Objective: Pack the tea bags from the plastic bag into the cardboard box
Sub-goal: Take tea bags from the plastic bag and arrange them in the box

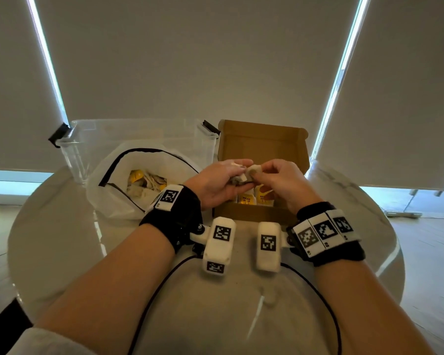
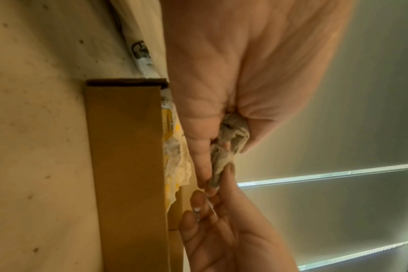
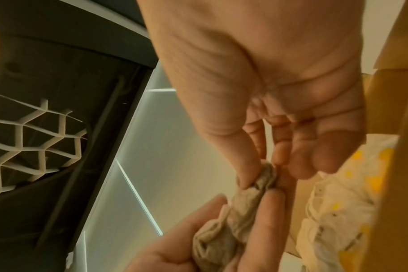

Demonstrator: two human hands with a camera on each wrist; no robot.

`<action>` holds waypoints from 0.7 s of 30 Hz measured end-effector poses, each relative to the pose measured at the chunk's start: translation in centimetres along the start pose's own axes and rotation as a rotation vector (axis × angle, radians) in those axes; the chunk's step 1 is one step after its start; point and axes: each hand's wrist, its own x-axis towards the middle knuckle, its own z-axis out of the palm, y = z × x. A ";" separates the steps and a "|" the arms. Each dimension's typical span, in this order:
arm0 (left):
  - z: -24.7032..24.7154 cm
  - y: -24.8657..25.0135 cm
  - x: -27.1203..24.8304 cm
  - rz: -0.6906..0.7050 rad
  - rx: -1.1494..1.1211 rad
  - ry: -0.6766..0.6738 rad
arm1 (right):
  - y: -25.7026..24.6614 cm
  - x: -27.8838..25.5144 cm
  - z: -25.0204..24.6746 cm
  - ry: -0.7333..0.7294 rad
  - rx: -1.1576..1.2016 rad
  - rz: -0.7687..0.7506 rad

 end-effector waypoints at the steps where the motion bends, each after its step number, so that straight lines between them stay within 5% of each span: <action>1: 0.0 0.1 0.0 0.007 0.024 0.014 | 0.0 0.1 -0.1 0.020 0.033 0.010; 6: -0.4 0.3 0.0 0.051 0.132 0.129 | -0.1 0.4 -1.0 0.109 0.298 0.084; 11: -0.1 -0.2 -0.2 0.120 0.443 0.106 | 0.0 0.4 -1.1 0.119 0.383 0.109; 18: -0.2 0.1 0.0 0.306 0.575 0.251 | -0.6 -0.5 -1.5 -0.176 0.196 0.039; 21: -0.1 0.2 0.0 0.305 0.619 0.235 | -0.6 -0.7 -1.6 -0.127 0.026 -0.021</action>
